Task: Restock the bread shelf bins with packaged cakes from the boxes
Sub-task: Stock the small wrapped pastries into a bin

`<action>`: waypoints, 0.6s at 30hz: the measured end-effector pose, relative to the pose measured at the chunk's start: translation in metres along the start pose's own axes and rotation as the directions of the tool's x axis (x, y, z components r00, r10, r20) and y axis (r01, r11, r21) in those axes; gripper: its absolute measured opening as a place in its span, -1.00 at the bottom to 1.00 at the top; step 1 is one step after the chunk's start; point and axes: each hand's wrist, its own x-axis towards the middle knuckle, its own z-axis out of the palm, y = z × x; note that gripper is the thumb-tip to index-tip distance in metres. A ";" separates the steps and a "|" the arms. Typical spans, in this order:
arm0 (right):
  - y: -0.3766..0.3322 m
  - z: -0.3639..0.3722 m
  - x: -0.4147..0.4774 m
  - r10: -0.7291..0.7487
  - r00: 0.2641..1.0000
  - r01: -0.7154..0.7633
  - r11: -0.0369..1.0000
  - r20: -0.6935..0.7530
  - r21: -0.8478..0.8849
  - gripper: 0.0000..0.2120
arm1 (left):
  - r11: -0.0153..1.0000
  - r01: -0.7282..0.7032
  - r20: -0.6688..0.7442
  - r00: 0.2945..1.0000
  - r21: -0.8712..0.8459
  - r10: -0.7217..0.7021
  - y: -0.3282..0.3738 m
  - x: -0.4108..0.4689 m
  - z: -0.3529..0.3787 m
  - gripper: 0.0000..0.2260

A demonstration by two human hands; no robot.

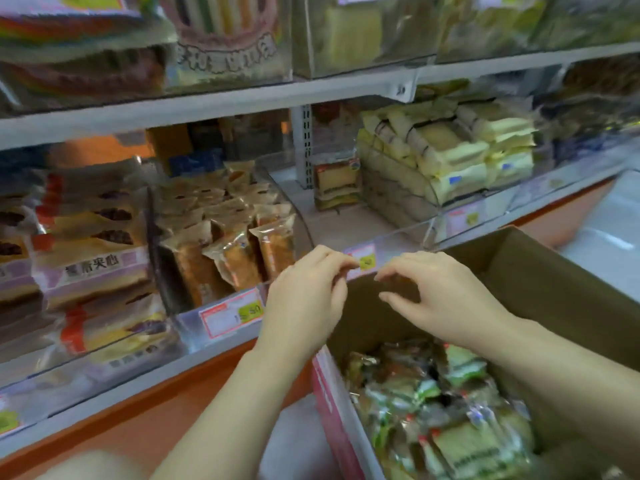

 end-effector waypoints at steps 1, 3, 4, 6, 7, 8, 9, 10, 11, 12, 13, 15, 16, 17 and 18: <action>0.014 0.000 -0.013 0.042 0.998 -0.042 0.999 0.043 0.002 -0.84 | 1.000 -0.026 0.065 0.998 0.012 0.025 0.009 0.002 0.012 -0.77; 0.041 0.002 -0.035 0.113 0.982 -0.116 0.993 0.149 0.011 -0.81 | 0.996 -0.075 0.230 0.971 0.052 0.061 0.027 0.009 0.031 -0.77; 0.053 0.003 -0.045 0.137 0.970 -0.142 0.990 0.200 0.013 -0.80 | 0.992 -0.102 0.319 0.945 0.078 0.072 0.035 0.013 0.041 -0.79; 0.076 0.005 -0.062 0.173 0.934 -0.184 0.983 0.314 0.004 -0.76 | 0.977 -0.176 0.461 0.882 0.121 0.102 0.049 0.021 0.059 -0.79; 0.087 0.005 -0.068 0.186 0.905 -0.201 0.980 0.383 0.000 -0.73 | 0.969 -0.207 0.524 0.845 0.133 0.109 0.054 0.024 0.068 -0.78; 0.096 0.006 -0.074 0.193 0.870 -0.213 0.977 0.454 -0.006 -0.71 | 0.962 -0.234 0.586 0.803 0.144 0.107 0.057 0.027 0.078 -0.77; 0.105 0.005 -0.078 0.197 0.833 -0.222 0.975 0.517 -0.013 -0.68 | 0.954 -0.259 0.653 0.751 0.150 0.101 0.059 0.030 0.087 -0.76; 0.112 0.006 -0.082 0.201 0.801 -0.231 0.973 0.564 -0.018 -0.65 | 0.945 -0.287 0.722 0.686 0.153 0.091 0.059 0.032 0.098 -0.75; 0.120 0.006 -0.086 0.207 0.781 -0.240 0.970 0.590 -0.022 -0.63 | 0.934 -0.325 0.793 0.604 0.152 0.081 0.059 0.032 0.109 -0.74; 0.126 0.007 -0.090 0.213 0.770 -0.249 0.968 0.602 -0.024 -0.60 | 0.916 -0.372 0.856 0.513 0.152 0.066 0.059 0.031 0.120 -0.73; 0.132 0.008 -0.094 0.221 0.758 -0.259 0.965 0.614 -0.027 -0.58 | 0.893 -0.423 0.906 0.421 0.152 0.045 0.059 0.030 0.131 -0.71; 0.138 0.012 -0.103 0.230 0.712 -0.280 0.959 0.664 -0.032 -0.55 | 0.864 -0.490 0.969 0.249 0.116 0.011 0.060 0.024 0.150 -0.68; 0.140 0.013 -0.106 0.231 0.683 -0.288 0.957 0.693 -0.035 -0.53 | 0.849 -0.520 0.985 0.173 0.093 -0.002 0.061 0.020 0.159 -0.67; 0.141 0.013 -0.109 0.231 0.663 -0.294 0.955 0.712 -0.036 -0.51 | 0.827 -0.557 0.995 0.097 0.074 -0.024 0.063 0.015 0.167 -0.65; 0.143 0.012 -0.110 0.233 0.656 -0.301 0.953 0.718 -0.034 -0.49 | 0.811 -0.583 0.999 0.021 0.047 -0.043 0.066 0.009 0.176 -0.64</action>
